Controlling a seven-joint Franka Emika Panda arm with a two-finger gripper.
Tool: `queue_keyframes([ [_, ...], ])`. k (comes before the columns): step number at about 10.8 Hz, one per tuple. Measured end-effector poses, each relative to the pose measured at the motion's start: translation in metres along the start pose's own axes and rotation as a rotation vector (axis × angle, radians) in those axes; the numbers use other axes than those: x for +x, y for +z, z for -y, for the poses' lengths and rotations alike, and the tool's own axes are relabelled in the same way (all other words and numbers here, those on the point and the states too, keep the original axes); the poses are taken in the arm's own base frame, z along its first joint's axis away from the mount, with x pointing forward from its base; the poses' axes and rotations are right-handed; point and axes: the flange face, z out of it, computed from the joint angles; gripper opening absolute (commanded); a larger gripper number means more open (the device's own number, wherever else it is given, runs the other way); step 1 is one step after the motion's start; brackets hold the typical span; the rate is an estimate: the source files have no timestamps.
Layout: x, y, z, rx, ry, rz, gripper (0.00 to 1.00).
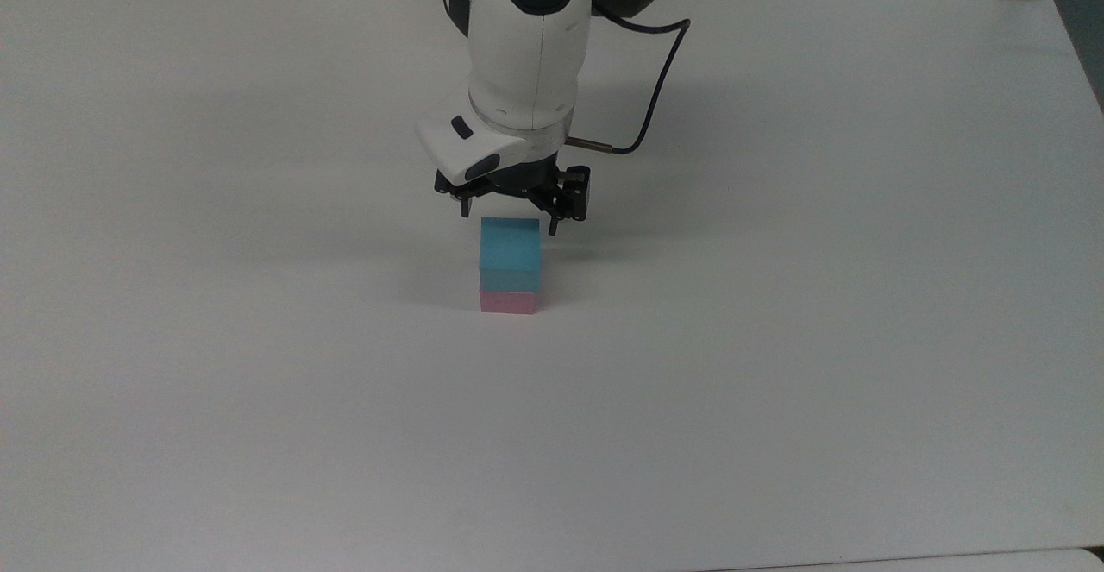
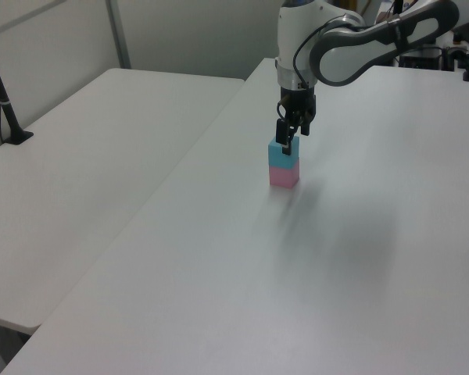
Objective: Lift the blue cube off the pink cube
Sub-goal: 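Close the gripper on the blue cube and lift it off the pink cube, then carry the blue cube beside the pink cube and lower it to the table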
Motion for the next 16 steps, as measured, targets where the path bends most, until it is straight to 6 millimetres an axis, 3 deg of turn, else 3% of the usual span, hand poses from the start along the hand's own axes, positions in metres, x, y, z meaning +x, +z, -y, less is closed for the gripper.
queue_keyframes([
  [3,0.004,0.008,0.003,-0.001,0.013,-0.001,0.99],
  [5,0.009,0.012,0.006,-0.017,0.040,-0.034,0.66],
  [6,0.009,0.015,0.010,-0.026,0.050,-0.035,0.56],
  [8,0.008,0.016,0.017,-0.027,0.061,-0.037,0.50],
  [13,0.011,0.009,0.018,-0.020,0.062,-0.052,0.50],
  [14,0.009,0.002,0.027,-0.009,0.048,-0.061,0.49],
  [16,-0.007,-0.023,0.068,0.035,-0.010,-0.081,0.50],
])
